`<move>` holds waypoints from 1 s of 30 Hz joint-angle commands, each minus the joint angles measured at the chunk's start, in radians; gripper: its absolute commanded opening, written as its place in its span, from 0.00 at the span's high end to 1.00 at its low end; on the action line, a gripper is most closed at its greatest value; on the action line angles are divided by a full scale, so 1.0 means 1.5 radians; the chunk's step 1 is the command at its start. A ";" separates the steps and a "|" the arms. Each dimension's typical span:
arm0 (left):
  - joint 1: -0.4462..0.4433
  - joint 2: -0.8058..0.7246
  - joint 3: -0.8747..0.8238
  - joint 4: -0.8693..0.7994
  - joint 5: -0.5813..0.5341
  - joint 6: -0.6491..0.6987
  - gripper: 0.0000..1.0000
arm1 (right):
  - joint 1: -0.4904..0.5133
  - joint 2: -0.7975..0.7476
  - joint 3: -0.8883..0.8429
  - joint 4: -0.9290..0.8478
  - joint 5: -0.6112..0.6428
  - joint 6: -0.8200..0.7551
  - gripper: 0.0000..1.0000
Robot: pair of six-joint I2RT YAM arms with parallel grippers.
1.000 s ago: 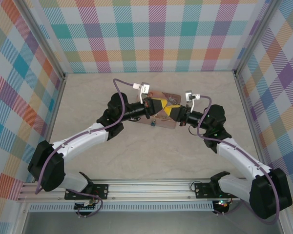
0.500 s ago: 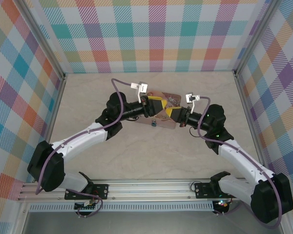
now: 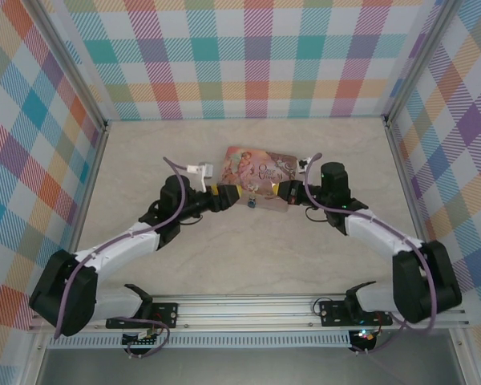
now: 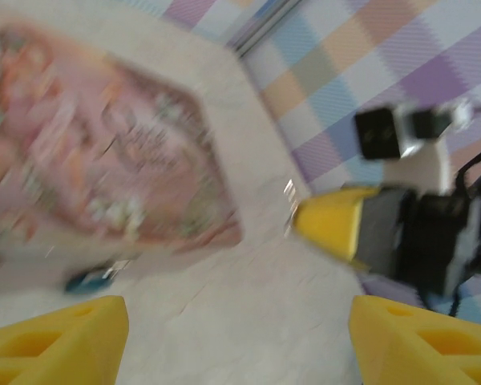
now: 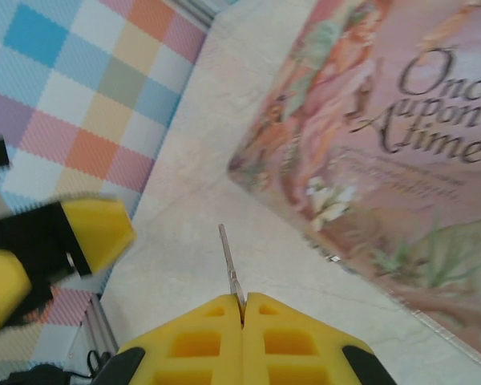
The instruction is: Unlock a padlock with a key
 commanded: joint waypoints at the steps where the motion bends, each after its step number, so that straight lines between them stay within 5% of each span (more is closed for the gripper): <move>1: 0.008 0.045 -0.033 0.073 0.010 0.026 0.26 | -0.021 0.062 0.044 0.088 -0.047 -0.015 0.99; 15: 0.008 0.279 -0.035 0.319 0.059 0.185 0.20 | -0.034 0.275 0.181 0.096 -0.055 -0.057 0.99; 30: 0.055 0.406 0.052 0.356 0.117 0.180 0.22 | -0.032 0.286 0.136 -0.014 0.010 -0.047 0.99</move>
